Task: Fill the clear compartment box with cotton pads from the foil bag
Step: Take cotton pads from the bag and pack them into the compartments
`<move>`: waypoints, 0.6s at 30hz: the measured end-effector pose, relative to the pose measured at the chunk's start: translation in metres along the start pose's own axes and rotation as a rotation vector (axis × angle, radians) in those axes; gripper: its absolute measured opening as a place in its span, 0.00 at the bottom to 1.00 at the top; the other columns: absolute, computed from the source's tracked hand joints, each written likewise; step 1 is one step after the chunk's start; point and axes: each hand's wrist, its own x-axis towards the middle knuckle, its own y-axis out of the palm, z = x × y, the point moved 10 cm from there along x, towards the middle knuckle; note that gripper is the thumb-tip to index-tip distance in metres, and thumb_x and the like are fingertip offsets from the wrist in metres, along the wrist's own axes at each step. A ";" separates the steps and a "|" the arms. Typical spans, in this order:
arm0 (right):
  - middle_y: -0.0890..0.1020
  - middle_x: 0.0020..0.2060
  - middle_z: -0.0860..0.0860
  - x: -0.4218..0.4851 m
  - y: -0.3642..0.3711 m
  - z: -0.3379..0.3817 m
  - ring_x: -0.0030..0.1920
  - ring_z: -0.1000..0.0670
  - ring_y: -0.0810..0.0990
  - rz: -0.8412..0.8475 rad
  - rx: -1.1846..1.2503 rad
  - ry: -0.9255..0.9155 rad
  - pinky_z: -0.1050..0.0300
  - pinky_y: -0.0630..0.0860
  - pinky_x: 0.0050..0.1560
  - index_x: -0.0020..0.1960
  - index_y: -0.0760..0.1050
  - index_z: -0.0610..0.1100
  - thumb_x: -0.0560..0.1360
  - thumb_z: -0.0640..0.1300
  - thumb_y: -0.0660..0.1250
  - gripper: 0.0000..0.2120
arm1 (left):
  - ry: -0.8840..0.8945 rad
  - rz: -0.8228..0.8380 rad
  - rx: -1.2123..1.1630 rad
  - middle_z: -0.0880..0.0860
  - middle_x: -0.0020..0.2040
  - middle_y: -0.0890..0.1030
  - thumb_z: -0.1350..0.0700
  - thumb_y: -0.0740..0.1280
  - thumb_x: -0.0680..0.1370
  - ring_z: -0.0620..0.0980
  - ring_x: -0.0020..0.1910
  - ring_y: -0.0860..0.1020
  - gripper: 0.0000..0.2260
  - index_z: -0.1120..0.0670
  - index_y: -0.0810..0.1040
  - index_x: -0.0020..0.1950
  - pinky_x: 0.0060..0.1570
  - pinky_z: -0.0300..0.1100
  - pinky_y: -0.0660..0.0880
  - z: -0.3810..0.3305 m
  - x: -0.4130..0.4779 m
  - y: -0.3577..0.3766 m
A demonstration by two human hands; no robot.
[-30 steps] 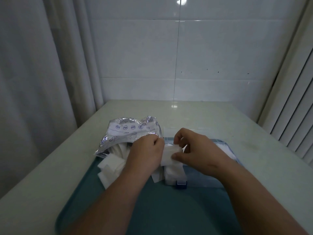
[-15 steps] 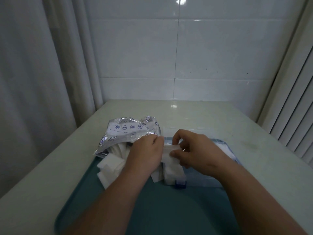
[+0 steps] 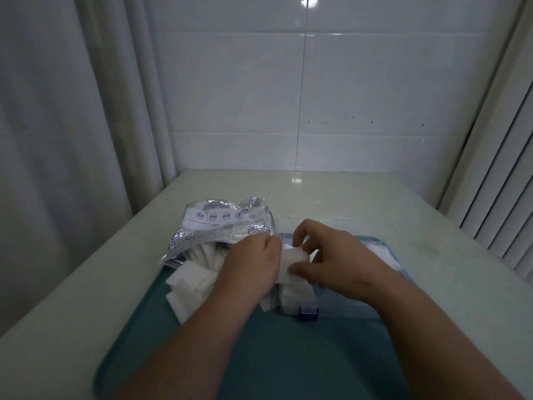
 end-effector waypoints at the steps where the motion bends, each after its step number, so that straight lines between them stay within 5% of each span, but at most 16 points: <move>1: 0.80 0.44 0.58 0.000 -0.001 0.001 0.34 0.56 0.81 -0.005 0.013 -0.001 0.61 0.79 0.35 0.48 0.69 0.59 0.74 0.50 0.71 0.11 | -0.007 0.001 -0.013 0.54 0.34 0.73 0.54 0.56 0.81 0.55 0.39 0.71 0.17 0.55 0.65 0.32 0.38 0.47 0.64 -0.001 -0.001 -0.001; 5: 0.80 0.43 0.58 -0.001 -0.004 0.003 0.34 0.56 0.83 -0.020 0.059 -0.006 0.63 0.79 0.32 0.44 0.71 0.59 0.75 0.48 0.70 0.09 | -0.016 0.031 -0.032 0.56 0.38 0.74 0.56 0.53 0.82 0.58 0.44 0.72 0.16 0.56 0.65 0.34 0.44 0.49 0.68 -0.005 -0.003 -0.001; 11: 0.82 0.42 0.57 -0.001 -0.001 0.000 0.31 0.57 0.81 0.009 0.063 0.018 0.69 0.72 0.27 0.45 0.71 0.58 0.73 0.46 0.72 0.11 | -0.035 0.071 -0.005 0.53 0.34 0.72 0.54 0.53 0.81 0.55 0.39 0.71 0.17 0.54 0.65 0.33 0.37 0.46 0.62 0.001 -0.001 0.007; 18: 0.80 0.44 0.59 0.000 -0.001 -0.002 0.39 0.57 0.80 -0.015 -0.030 0.017 0.58 0.80 0.41 0.46 0.71 0.60 0.70 0.55 0.74 0.12 | -0.018 0.071 0.001 0.53 0.35 0.71 0.55 0.54 0.82 0.57 0.41 0.72 0.16 0.54 0.64 0.34 0.40 0.48 0.67 -0.002 -0.002 0.006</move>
